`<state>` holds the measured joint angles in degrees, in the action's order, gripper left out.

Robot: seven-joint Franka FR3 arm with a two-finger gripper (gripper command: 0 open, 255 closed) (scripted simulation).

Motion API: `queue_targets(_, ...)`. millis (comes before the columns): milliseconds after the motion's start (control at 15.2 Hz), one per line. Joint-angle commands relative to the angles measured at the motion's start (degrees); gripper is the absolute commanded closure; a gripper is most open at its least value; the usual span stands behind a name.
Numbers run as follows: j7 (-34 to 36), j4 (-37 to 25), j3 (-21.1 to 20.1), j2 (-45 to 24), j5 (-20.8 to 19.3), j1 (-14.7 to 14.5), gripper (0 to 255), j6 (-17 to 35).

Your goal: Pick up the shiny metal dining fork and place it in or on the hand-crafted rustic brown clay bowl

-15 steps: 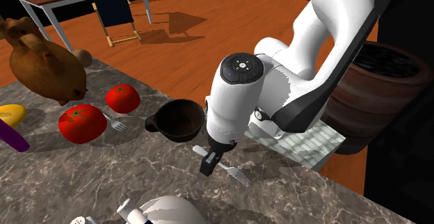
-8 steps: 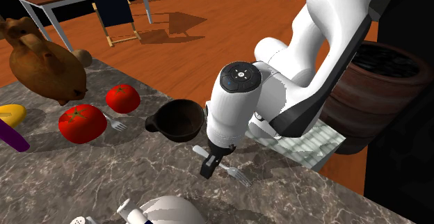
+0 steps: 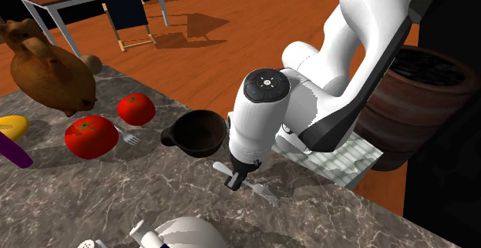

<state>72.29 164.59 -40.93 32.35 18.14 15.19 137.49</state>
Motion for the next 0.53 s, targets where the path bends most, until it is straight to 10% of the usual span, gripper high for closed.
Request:
queue_targets(0,0.0,0.0,0.0,0.0,0.0,0.0,255,0.0)
queue_targets(462,-0.65,-0.96,1.47,2.52,0.0,-0.73,255,-3.44)
